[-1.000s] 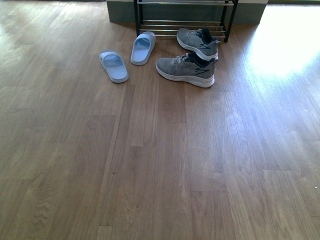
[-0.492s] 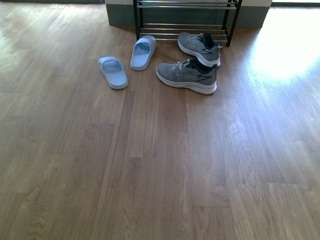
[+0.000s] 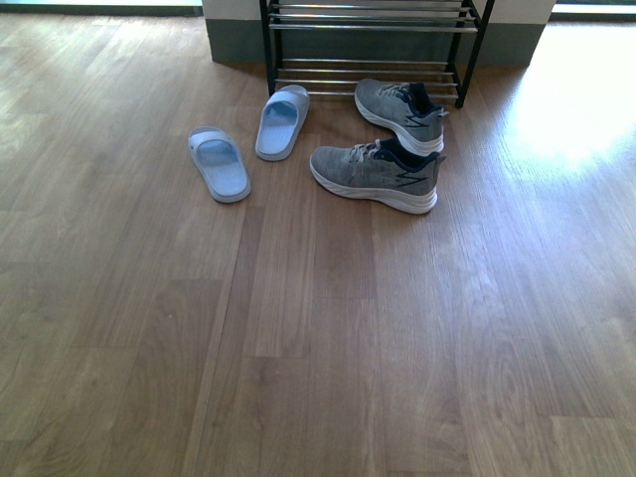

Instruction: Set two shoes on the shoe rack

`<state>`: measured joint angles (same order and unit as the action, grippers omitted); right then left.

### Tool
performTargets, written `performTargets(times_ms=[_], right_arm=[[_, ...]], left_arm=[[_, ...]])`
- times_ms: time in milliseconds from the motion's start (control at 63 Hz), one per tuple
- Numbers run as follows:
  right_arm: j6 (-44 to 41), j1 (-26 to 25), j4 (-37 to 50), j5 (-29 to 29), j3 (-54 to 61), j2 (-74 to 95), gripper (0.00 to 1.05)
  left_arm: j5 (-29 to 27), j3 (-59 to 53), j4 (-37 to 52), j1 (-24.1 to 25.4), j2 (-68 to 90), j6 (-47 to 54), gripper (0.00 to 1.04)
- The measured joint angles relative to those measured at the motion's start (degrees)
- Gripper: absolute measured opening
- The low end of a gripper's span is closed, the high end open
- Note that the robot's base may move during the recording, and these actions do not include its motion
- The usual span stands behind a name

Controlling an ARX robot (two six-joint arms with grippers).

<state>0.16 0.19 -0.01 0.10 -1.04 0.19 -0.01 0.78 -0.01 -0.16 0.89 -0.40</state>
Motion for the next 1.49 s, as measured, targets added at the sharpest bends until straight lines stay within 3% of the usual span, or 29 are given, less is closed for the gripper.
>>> performTargets(times_ms=[1350, 1381, 1413, 1445, 1492], right_arm=[[0.0, 0.0, 0.0, 0.0, 0.0, 0.0, 0.96], [0.4, -0.5, 0.1, -2.2, -0.1, 0.6, 0.96], [1.7, -1.7, 2.6, -9.3, -0.2, 3.3, 0.96], [2.3, -1.2, 6.3, -12.7, -0.3, 7.5, 0.96], [2.8, 1.6, 13.7, -13.2, -1.0, 16.9, 0.96]], left_arm=[[0.0, 0.0, 0.0, 0.0, 0.0, 0.0, 0.95], [0.0, 0.0, 0.0, 0.0, 0.0, 0.0, 0.95], [0.0, 0.0, 0.0, 0.0, 0.0, 0.0, 0.95], [0.0, 0.0, 0.0, 0.0, 0.0, 0.0, 0.95], [0.0, 0.0, 0.0, 0.0, 0.0, 0.0, 0.95]])
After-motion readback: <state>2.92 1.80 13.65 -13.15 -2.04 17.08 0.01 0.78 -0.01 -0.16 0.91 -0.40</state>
